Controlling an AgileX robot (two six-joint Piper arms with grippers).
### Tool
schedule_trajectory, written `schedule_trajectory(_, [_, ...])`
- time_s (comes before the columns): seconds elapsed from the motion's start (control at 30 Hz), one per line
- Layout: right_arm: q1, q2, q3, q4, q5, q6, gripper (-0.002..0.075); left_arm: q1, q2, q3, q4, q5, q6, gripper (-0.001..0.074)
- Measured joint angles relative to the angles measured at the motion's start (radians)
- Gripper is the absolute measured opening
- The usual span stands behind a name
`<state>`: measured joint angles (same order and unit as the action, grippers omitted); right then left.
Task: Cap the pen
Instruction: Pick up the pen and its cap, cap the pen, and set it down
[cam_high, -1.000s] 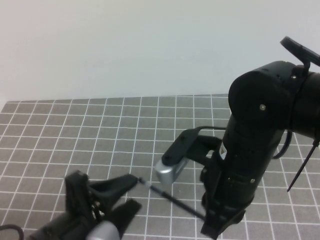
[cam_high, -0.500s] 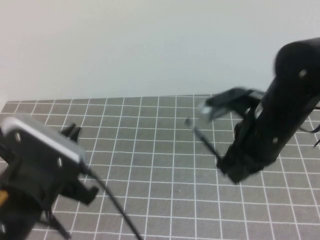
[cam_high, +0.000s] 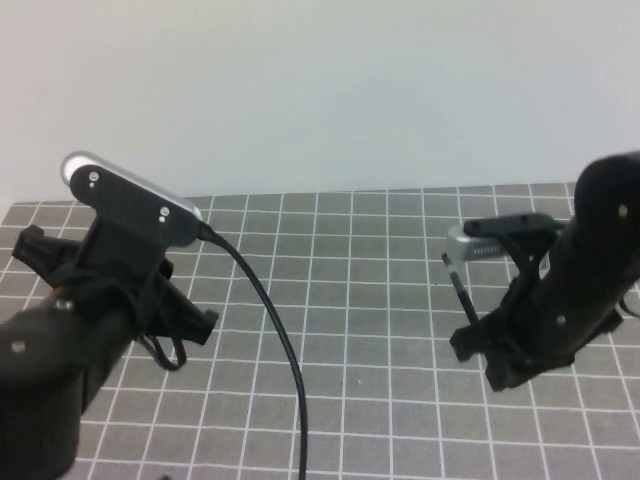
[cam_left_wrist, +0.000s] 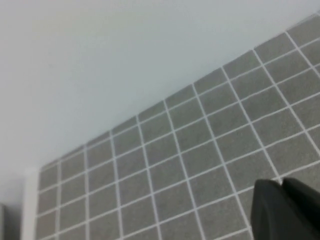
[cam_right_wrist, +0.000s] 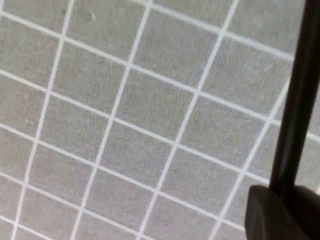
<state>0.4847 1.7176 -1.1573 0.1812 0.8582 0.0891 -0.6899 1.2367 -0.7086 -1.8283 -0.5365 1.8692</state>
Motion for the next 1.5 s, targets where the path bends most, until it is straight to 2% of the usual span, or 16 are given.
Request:
schedule_trajectory(0.3, [0.0,0.002,0.036,0.053,-0.088,0.027,-0.0003,0.286,0.046,-0.007,0.0,0.345,-0.154,0.0001])
schedule_trajectory(0.5, [0.0,0.048,0.026,0.055,-0.103,0.045,-0.0003,0.38,0.103,-0.007,-0.002,0.435,-0.18,0.0001])
schedule_trajectory(0.67, [0.0,0.12,0.008,0.055,-0.112,0.077,-0.0003,0.405,0.184,-0.007,-0.002,0.461,-0.22,0.0001])
schedule_trajectory(0.93, [0.0,0.184,-0.019,-0.036,-0.099,0.159,-0.0003,0.405,0.297,-0.007,0.0,0.531,-0.18,0.0001])
schedule_trajectory(1.3, [0.0,0.215,-0.019,-0.039,-0.092,0.172,-0.0002,0.405,0.324,-0.007,0.0,0.531,-0.151,0.0001])
schedule_trajectory(1.5, [0.0,0.215,-0.019,-0.039,-0.098,0.165,0.0086,0.405,0.291,-0.007,0.0,0.526,-0.145,0.0001])
